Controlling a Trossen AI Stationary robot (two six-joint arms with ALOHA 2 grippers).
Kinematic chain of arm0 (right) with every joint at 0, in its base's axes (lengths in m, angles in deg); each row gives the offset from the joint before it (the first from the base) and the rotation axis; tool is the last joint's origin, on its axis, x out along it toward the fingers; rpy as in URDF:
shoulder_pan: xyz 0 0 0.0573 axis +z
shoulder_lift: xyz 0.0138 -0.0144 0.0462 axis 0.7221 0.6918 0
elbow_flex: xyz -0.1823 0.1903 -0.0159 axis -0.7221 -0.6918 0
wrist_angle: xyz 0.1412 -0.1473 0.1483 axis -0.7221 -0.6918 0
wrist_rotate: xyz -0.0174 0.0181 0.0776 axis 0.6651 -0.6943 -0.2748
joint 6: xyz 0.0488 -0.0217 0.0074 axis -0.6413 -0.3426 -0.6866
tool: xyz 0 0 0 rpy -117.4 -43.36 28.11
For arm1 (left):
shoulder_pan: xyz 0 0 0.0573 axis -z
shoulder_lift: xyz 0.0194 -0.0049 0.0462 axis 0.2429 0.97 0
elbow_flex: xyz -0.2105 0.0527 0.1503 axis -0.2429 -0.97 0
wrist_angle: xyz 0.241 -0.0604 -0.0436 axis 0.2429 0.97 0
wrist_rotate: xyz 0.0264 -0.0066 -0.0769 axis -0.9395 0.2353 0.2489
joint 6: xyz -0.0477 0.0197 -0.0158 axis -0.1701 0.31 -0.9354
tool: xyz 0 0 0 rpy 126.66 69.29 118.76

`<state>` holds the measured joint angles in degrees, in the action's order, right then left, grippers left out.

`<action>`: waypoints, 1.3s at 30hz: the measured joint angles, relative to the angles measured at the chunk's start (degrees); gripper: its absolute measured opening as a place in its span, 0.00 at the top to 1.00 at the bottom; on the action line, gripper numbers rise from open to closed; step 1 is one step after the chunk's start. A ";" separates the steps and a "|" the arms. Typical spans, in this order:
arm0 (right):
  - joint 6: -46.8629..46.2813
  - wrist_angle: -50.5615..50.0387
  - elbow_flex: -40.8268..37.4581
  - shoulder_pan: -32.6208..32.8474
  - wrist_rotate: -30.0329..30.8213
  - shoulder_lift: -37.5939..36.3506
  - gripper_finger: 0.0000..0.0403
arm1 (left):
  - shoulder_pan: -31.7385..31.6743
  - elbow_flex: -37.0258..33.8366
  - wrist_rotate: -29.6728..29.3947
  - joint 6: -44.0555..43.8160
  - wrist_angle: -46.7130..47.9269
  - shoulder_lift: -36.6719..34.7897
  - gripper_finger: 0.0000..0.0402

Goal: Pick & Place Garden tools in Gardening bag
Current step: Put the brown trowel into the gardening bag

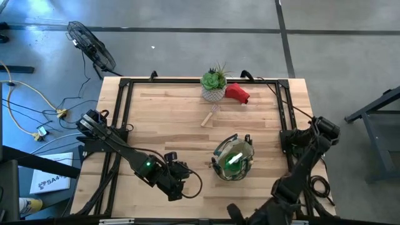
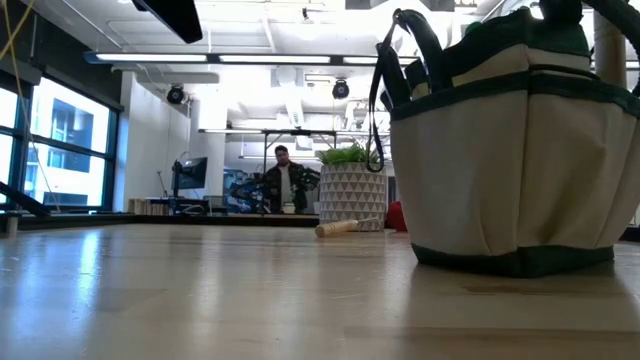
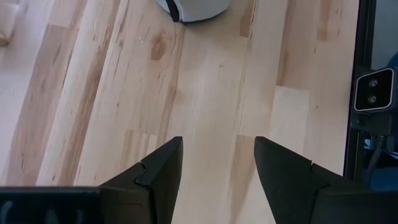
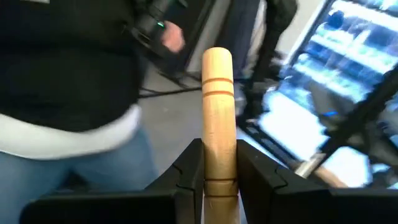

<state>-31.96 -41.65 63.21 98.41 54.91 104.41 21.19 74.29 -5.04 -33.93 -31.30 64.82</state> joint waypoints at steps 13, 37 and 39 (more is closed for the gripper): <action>11.11 10.69 -0.04 -2.54 -35.36 -1.58 0.85 | -0.02 0.02 -0.03 -0.26 -0.39 0.00 0.51; 54.70 47.23 -0.07 6.11 46.24 -4.83 0.85 | 0.00 0.02 0.00 0.20 -1.25 0.00 0.51; 61.31 52.66 0.15 7.06 53.84 -4.87 0.85 | 0.00 0.02 0.02 0.20 -1.25 0.00 0.51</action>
<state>29.34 11.00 63.36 105.47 108.75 99.54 21.19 74.32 -5.02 -33.74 -32.54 64.82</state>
